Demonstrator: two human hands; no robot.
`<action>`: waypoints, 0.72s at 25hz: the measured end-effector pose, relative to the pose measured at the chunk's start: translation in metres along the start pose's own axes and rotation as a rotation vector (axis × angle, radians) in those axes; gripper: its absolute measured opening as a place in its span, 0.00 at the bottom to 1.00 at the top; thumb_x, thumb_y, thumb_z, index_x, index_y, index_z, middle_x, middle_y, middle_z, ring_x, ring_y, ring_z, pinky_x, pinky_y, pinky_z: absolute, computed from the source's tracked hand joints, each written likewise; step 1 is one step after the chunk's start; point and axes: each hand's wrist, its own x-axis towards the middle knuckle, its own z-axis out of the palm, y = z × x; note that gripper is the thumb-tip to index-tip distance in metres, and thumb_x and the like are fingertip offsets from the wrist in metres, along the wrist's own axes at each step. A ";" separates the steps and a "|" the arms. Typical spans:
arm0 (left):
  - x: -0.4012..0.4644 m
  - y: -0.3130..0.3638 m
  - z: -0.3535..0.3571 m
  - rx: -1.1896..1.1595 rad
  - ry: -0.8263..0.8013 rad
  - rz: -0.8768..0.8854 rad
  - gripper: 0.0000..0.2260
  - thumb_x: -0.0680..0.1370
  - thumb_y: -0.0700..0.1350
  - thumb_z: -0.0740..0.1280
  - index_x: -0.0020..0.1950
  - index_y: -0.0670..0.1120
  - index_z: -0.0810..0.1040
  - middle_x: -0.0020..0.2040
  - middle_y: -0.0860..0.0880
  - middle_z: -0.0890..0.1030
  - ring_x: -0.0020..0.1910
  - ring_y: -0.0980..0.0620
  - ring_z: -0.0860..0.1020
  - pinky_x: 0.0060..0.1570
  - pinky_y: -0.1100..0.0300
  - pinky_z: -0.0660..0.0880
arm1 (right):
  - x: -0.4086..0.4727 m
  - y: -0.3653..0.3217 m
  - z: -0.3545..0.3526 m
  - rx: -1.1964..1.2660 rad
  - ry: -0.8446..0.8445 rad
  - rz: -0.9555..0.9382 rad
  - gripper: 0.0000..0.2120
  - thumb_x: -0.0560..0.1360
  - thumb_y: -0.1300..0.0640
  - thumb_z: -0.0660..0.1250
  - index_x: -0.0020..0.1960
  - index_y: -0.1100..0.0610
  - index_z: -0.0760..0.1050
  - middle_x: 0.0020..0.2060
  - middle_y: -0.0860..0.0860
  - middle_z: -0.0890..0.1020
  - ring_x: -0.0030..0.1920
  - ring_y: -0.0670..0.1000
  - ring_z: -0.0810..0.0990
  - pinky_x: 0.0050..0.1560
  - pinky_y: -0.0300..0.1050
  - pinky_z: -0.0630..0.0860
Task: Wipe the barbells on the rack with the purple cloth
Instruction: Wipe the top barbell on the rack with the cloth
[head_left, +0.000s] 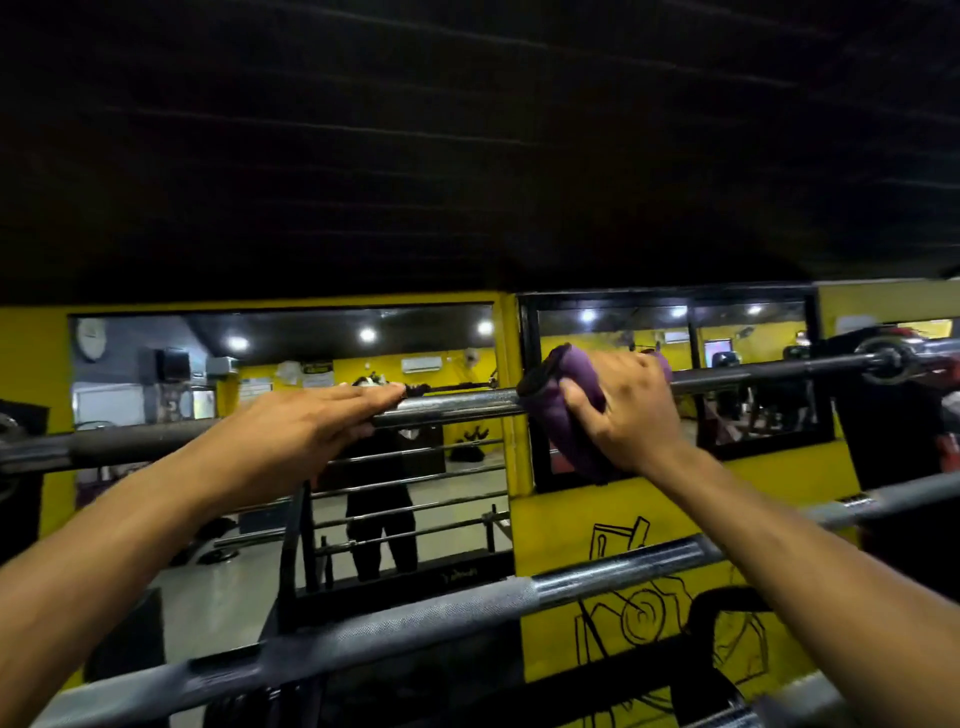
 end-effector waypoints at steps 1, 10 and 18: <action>0.001 -0.003 0.002 -0.009 0.016 0.007 0.22 0.83 0.61 0.51 0.77 0.68 0.55 0.74 0.64 0.65 0.71 0.53 0.71 0.65 0.54 0.71 | -0.015 0.007 0.004 0.000 0.071 -0.073 0.21 0.79 0.40 0.54 0.52 0.55 0.76 0.44 0.53 0.79 0.47 0.56 0.76 0.54 0.53 0.68; 0.004 -0.005 -0.002 0.027 0.024 0.068 0.27 0.84 0.46 0.60 0.79 0.63 0.54 0.76 0.58 0.66 0.70 0.50 0.72 0.64 0.57 0.71 | 0.050 -0.036 -0.010 0.023 -0.365 0.114 0.29 0.80 0.31 0.43 0.50 0.45 0.79 0.40 0.49 0.83 0.40 0.51 0.80 0.46 0.50 0.78; 0.003 -0.014 0.000 0.040 -0.037 0.067 0.30 0.84 0.42 0.61 0.79 0.63 0.50 0.78 0.56 0.64 0.72 0.49 0.71 0.67 0.55 0.70 | 0.032 -0.005 -0.012 0.166 -0.221 0.230 0.31 0.80 0.32 0.47 0.63 0.50 0.78 0.50 0.55 0.84 0.49 0.57 0.81 0.53 0.56 0.76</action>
